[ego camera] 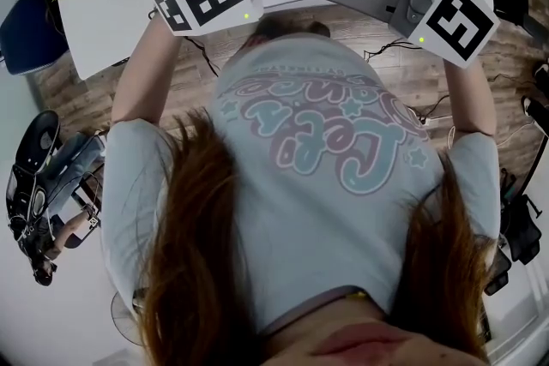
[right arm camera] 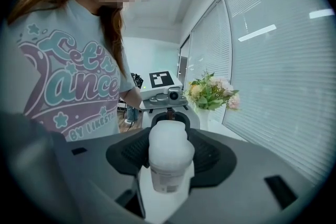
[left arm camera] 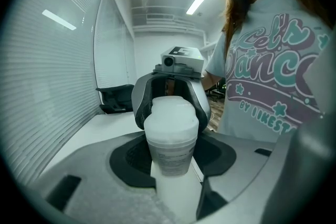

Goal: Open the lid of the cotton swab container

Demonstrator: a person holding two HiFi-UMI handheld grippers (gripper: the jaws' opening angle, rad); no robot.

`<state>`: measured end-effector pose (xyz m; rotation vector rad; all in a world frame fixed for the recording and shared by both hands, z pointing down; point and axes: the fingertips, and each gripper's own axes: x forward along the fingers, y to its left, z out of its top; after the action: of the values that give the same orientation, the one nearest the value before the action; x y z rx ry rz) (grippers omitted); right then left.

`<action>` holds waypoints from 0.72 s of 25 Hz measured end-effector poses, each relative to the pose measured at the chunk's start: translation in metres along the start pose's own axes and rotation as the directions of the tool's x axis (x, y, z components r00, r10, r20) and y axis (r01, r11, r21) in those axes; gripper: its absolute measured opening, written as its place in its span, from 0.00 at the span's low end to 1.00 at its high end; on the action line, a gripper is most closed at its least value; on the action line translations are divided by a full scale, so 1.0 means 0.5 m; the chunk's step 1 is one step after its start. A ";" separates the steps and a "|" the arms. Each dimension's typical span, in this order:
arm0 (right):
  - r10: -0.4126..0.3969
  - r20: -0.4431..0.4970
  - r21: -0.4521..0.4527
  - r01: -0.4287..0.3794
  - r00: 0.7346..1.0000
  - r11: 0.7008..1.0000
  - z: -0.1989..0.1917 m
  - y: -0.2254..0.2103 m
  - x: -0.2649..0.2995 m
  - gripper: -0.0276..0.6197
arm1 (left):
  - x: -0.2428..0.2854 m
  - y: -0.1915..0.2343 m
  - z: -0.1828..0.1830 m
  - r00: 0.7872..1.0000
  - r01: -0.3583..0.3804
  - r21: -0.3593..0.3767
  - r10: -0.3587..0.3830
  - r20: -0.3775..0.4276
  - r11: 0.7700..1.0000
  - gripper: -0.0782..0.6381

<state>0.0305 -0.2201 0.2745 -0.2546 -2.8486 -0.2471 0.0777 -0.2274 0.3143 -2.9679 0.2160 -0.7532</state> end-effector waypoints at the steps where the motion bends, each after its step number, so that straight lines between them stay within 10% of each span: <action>1: 0.003 0.002 0.008 -0.003 1.000 1.000 -0.001 0.000 0.001 0.40 | 0.000 0.000 -0.001 1.000 0.001 0.000 -0.001 -0.001 1.000 0.38; 18: 0.028 0.068 0.183 -0.040 0.997 0.982 0.001 0.014 0.004 0.39 | 0.003 -0.021 -0.008 1.000 0.002 0.029 -0.002 0.003 1.000 0.38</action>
<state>0.0297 -0.2130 0.2756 -0.2773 -2.9038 0.0327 0.0785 -0.2176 0.3194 -2.9421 0.1999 -0.7456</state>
